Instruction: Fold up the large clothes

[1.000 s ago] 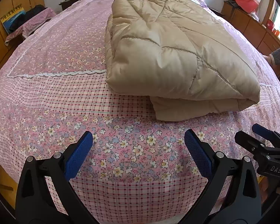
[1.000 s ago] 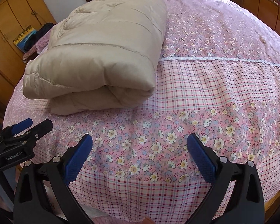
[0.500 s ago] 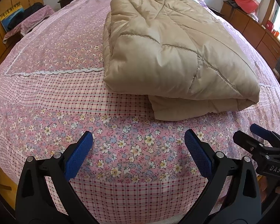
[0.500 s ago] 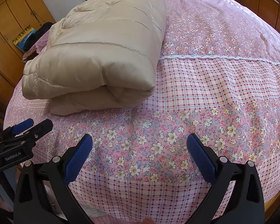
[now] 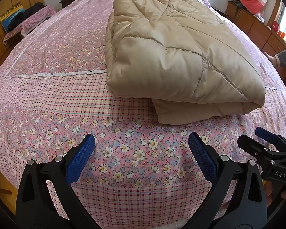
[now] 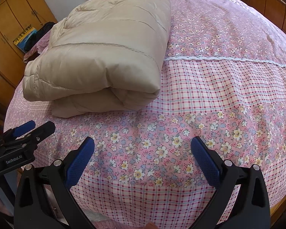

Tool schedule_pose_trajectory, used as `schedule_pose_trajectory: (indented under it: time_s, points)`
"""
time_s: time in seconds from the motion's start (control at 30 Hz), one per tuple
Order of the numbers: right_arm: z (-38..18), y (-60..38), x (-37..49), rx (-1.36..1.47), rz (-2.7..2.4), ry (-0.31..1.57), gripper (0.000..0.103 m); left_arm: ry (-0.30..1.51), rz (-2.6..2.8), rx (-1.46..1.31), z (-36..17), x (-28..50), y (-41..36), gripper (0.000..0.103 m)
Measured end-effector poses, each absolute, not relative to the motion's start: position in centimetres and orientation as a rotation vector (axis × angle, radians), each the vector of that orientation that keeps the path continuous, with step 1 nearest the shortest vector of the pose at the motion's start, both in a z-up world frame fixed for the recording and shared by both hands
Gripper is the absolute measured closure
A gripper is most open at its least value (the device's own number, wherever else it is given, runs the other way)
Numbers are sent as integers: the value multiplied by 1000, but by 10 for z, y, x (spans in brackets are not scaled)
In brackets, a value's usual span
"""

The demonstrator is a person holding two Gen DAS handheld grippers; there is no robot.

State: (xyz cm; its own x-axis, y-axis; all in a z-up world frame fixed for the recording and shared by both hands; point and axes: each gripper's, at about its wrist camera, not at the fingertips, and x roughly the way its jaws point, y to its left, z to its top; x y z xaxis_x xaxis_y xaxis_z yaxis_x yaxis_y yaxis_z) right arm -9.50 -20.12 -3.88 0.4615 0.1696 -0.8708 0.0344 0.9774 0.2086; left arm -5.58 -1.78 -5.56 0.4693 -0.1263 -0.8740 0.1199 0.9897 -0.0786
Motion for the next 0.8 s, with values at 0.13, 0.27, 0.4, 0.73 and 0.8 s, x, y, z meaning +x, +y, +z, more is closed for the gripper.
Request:
schedule_pose_trajectory:
  time_s: [0.13,0.27,0.4,0.73,0.8]
  points:
    - [-38,-201,-95,207,83,1090,6,1070,-154,-6,-55,-55,-18,5]
    - [-39,-201,-95,209,83,1090,6,1067,-156,-6,-54,-55,-16,5]
    - [-39,-201,-95,208,83,1090,6,1070,-155,-8,-55,-55,-15,5]
    - [-39,-201,-96,208,83,1090,6,1071,-155,-11,-57,-58,-15,5]
    - [-39,-201,-96,208,84,1090,6,1072,-155,-12,-57,-58,-15,5]
